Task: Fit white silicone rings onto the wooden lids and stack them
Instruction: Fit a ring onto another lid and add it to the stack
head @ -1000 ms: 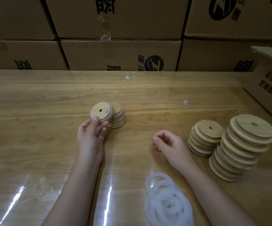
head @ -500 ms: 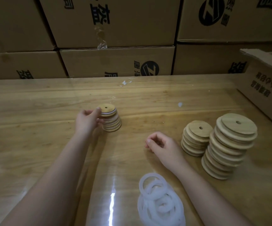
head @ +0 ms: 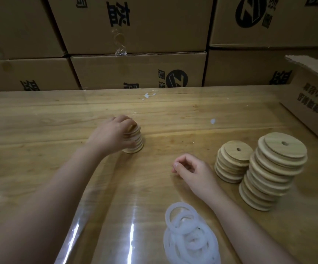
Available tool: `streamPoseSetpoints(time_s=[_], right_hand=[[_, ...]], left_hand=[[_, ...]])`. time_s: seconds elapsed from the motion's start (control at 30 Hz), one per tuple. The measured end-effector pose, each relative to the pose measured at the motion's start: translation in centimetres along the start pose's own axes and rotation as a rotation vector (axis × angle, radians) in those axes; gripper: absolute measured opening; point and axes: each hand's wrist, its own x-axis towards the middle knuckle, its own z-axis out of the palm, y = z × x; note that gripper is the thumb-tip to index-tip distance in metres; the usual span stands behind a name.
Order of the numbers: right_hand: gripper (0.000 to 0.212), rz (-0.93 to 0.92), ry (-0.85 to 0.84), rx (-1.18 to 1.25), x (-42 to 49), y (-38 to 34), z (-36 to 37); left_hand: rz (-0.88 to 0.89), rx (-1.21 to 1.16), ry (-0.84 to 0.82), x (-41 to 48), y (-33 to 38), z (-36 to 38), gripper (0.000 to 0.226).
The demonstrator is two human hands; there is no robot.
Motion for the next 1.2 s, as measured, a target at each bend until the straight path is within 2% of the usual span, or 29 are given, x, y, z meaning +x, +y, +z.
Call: streamPoseSetpoints(time_s=[0.1,0.3,0.4,0.5,0.6,0.73,1.2], right_hand=[[0.018,0.001,0.000,-0.001,0.0,0.0,0.0],[0.017,-0.002,-0.001,-0.003,0.1,0.2,0.0],[0.014,-0.001,-0.004,-0.006,0.1,0.3,0.0],[0.015,-0.002,-0.005,-0.006,0.1,0.3,0.0],[0.016,-0.001,-0.005,-0.008,0.2,0.2,0.0],[0.017,0.002,-0.003,-0.011,0.0,0.2,0.0],[0.014,0.017,0.006,-0.017,-0.1,0.0,0.0]], left_hand=[[0.022,-0.039,0.050,0.1,0.0,-0.3,0.043],[0.116,0.176,0.120,-0.1,0.5,-0.2,0.036],[0.159,0.278,0.123,0.0,0.5,0.0,0.037],[0.212,0.400,0.071,0.3,0.6,0.0,0.049],[0.241,0.526,0.032,0.5,1.1,-0.1,0.046],[0.223,0.530,-0.008,0.3,1.7,0.0,0.046],[0.238,0.568,0.008,0.5,2.4,0.4,0.037]])
